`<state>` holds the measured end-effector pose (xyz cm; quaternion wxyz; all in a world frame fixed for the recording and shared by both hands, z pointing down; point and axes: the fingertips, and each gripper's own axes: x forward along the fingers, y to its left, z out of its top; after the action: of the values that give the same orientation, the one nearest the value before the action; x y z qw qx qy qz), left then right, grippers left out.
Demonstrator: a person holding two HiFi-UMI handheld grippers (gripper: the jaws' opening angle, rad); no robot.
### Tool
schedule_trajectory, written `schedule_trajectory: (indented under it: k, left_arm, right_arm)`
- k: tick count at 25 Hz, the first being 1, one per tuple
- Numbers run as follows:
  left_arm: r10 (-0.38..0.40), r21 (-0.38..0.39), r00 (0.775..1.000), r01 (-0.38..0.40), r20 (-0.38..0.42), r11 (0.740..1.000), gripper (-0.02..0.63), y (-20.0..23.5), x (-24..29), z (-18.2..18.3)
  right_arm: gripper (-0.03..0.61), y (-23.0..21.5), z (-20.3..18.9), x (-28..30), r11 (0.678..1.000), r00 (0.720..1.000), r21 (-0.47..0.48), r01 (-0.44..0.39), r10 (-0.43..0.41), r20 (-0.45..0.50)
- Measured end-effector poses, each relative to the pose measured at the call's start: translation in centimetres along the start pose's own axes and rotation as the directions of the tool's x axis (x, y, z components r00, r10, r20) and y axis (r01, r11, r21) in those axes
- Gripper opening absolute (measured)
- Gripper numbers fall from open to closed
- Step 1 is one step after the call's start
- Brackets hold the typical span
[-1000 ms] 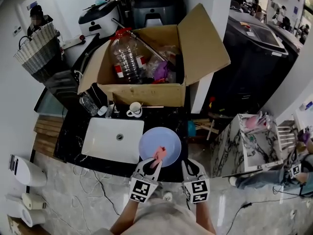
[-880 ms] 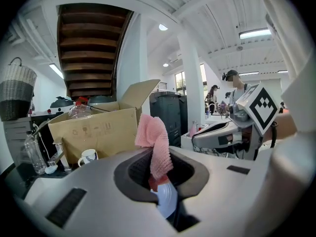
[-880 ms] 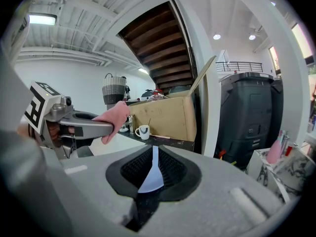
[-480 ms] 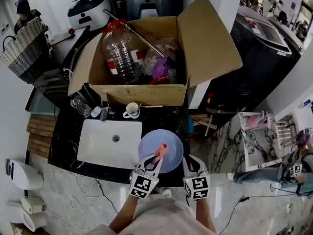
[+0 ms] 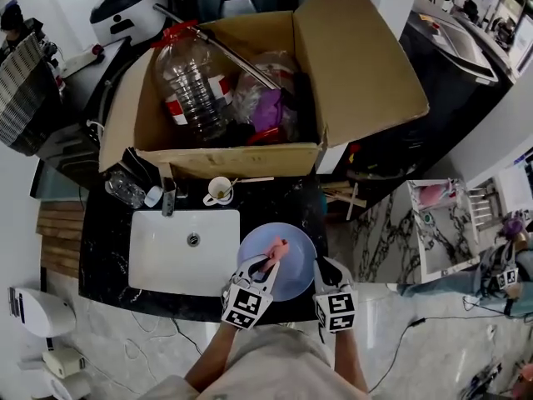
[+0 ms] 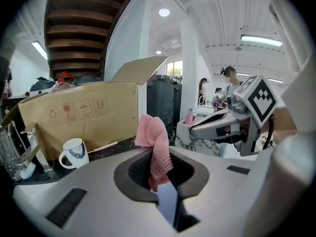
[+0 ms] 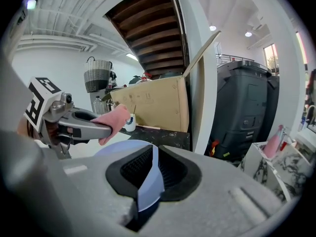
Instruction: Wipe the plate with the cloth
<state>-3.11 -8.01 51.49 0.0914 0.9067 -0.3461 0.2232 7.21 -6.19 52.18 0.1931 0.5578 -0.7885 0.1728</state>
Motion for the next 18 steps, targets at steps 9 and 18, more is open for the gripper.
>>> schedule_trajectory:
  k: [9, 18]
  left_arm:
    - [-0.087, -0.006, 0.992, 0.087, -0.095, 0.996, 0.034, 1.4, 3.2, -2.0]
    - [-0.116, -0.023, 0.977, 0.114, -0.18, 0.993, 0.034, 2.4, 5.6, -4.3]
  right_arm:
    - [0.035, -0.4, -1.0, 2.7, 0.998, 0.996, 0.004, 0.056, -0.056, -0.066]
    - [0.035, -0.9, -2.8, 3.3, 0.996, 0.987, -0.019, 0.088, -0.09, -0.131]
